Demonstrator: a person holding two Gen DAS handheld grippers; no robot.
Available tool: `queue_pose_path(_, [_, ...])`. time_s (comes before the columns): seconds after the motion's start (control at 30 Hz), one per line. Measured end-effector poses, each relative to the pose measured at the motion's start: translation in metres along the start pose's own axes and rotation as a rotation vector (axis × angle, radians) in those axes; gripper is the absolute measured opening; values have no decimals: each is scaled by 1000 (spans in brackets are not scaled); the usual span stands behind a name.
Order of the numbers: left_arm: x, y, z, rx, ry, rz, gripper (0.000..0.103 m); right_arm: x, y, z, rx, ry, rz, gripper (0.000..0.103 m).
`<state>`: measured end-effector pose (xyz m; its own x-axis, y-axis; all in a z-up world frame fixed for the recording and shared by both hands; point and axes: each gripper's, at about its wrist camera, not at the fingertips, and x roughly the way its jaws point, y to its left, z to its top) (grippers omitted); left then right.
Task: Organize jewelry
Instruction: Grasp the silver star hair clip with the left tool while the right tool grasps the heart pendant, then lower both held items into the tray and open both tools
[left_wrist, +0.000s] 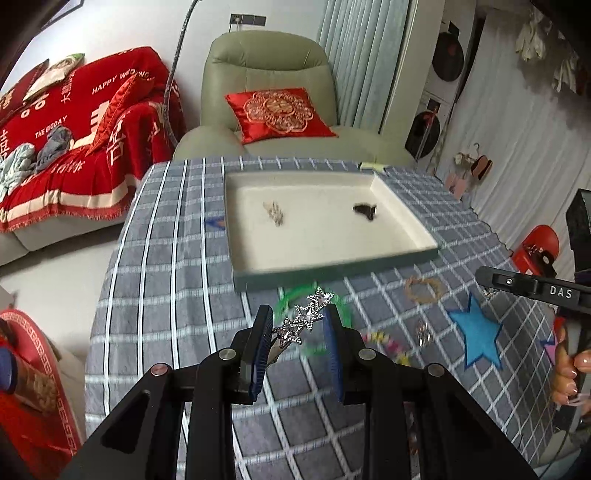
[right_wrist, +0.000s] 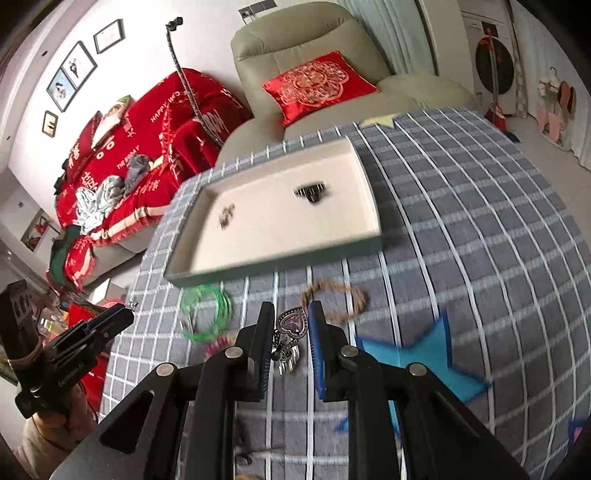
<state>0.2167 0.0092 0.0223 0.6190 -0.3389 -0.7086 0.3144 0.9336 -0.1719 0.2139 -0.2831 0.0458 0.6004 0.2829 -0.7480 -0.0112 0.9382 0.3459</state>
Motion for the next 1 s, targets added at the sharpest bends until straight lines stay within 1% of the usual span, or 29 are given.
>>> queue_pose_path(0.13, [9, -1, 26, -2, -14, 9, 44, 16, 5, 34, -10, 4, 22, 20])
queue_pose_path(0.27, [28, 1, 56, -27, -9, 12, 44, 37, 6, 60, -13, 16, 32, 20])
queue_pose_path(0.37, [48, 1, 75, -22, -8, 45, 44, 51, 5, 73, -27, 21, 30, 20])
queue_pose_path(0.43, [64, 2, 85, -32, 5, 54, 44, 64, 3, 80, -32, 34, 22, 20])
queue_pose_path(0.6, [103, -1, 95, -21, 54, 82, 44, 97, -7, 89, -28, 75, -7, 20])
queue_pose_path(0.77, [138, -1, 91, -34, 112, 85, 44, 131, -19, 90, -16, 122, -29, 20])
queue_pose_path(0.93, [167, -4, 88, -27, 161, 114, 44, 153, -21, 92, -33, 128, -67, 20])
queue_pose_path(1.0, [173, -5, 90, -27, 163, 124, 44, 159, -20, 95, -49, 120, -88, 20])
